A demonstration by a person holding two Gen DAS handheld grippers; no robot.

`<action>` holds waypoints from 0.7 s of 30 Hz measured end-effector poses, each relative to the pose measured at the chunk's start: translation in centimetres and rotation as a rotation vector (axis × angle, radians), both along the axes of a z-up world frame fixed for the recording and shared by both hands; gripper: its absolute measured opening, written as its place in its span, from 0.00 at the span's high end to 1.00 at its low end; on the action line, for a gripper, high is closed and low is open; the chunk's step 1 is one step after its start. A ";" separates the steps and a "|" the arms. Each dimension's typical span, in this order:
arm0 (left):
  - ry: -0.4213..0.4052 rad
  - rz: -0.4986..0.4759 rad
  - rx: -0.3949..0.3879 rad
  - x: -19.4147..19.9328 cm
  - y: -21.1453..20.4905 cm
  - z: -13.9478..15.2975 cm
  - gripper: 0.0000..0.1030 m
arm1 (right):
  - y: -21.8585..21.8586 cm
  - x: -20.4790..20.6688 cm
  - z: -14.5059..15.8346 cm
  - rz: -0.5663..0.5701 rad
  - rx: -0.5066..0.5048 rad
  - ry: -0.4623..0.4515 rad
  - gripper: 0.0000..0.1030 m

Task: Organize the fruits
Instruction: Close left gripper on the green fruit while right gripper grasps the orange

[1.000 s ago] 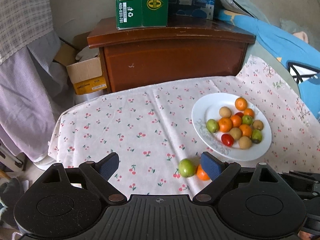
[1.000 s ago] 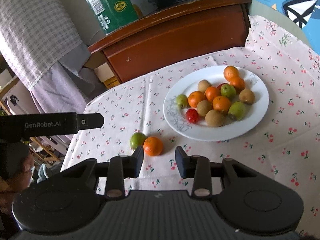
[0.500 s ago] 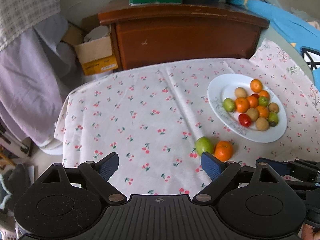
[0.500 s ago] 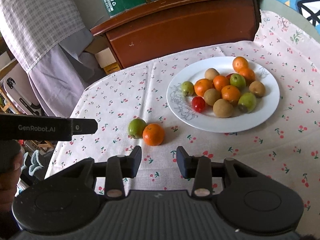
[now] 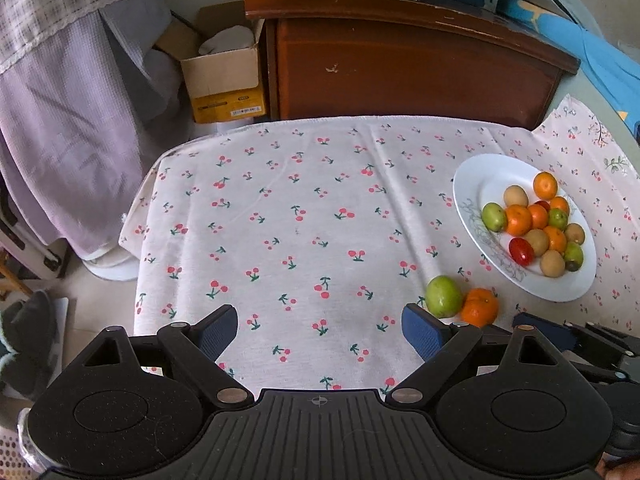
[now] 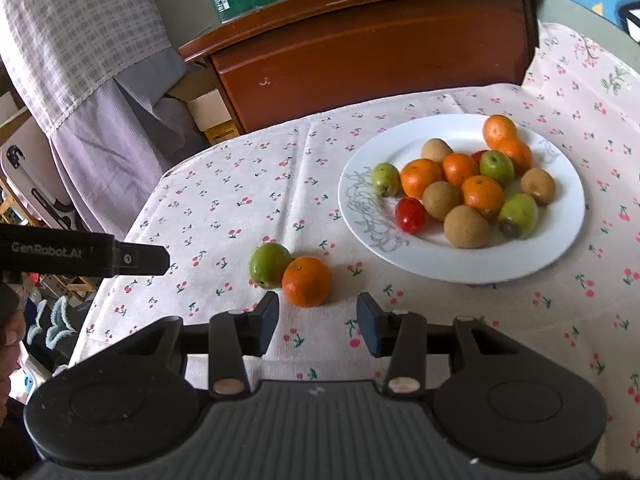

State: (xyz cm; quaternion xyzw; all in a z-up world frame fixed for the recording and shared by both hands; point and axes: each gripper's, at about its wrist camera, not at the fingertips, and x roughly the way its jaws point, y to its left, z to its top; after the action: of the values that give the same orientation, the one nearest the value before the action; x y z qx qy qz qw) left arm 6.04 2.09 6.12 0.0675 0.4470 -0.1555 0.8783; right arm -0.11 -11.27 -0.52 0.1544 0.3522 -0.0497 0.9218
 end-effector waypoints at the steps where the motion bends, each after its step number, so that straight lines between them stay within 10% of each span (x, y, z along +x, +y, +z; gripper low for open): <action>1: -0.001 -0.002 0.001 0.0 -0.1 -0.1 0.12 | 0.1 0.2 -0.1 0.004 -0.007 0.000 0.57; 21: -0.020 -0.091 -0.052 -0.3 -2.1 -1.1 0.13 | 0.9 0.8 -0.1 0.027 -0.084 0.042 0.70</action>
State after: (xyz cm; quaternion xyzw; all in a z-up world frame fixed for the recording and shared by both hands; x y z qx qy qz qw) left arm 5.77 -0.06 5.03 0.0664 0.4306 -0.2062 0.8762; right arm 0.74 -10.35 -0.61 0.1097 0.3710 -0.0553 0.9205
